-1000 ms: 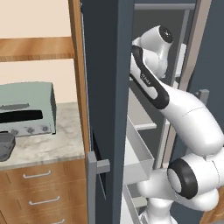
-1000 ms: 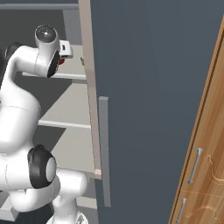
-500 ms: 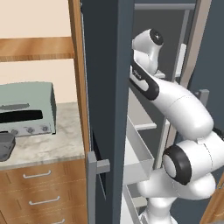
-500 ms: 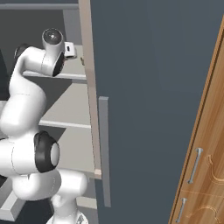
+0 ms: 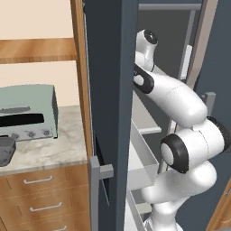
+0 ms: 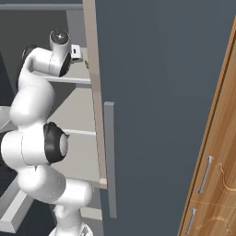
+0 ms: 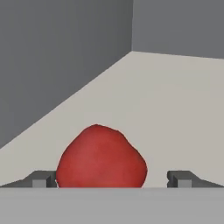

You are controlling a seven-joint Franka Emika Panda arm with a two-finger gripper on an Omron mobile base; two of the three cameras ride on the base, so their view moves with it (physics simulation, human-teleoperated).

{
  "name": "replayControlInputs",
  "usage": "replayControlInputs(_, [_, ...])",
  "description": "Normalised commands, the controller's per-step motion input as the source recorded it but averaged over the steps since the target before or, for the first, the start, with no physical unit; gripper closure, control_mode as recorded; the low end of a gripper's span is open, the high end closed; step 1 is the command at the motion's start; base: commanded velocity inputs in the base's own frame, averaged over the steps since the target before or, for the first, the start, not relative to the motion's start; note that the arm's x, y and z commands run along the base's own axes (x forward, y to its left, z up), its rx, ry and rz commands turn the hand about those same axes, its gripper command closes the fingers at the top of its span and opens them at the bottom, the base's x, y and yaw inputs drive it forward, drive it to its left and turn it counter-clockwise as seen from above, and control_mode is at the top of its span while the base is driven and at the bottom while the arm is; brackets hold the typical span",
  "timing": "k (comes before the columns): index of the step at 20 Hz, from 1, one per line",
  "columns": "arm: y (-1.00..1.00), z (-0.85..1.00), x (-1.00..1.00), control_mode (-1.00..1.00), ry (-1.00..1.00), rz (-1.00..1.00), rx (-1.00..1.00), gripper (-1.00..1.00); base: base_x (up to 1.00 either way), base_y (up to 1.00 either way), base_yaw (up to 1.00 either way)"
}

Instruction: Take the bell pepper and garlic out of the freezer and place them in the tupperware container on the counter. Then put the tupperware containing the vegetables back in the freezer.

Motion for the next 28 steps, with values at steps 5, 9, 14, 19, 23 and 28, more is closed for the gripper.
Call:
replayControlInputs(5, [0.15, -0.08, 0.31, -1.0, 0.07, 0.0, 0.0, -1.0, 0.0, 0.0, 0.0])
replayControlInputs(9, [0.04, -0.15, 0.16, -1.0, 0.04, 0.0, 0.0, -1.0, 0.0, 0.0, 0.0])
replayControlInputs(14, [0.01, -0.22, 0.03, -1.0, 0.03, 0.0, 0.0, 1.0, 0.0, 0.0, 0.0])
replayControlInputs(19, [-0.11, -0.09, -0.19, -1.0, 0.0, -0.03, 0.02, 1.0, 0.0, 0.0, 0.0])
replayControlInputs(23, [-0.51, 0.05, -0.55, -1.0, -0.02, -0.06, 0.14, 1.0, 0.0, 0.0, 0.0])
replayControlInputs(28, [-0.51, 0.18, -0.78, -1.0, -0.01, -0.06, 0.1, 1.0, 0.0, 0.0, 0.0])
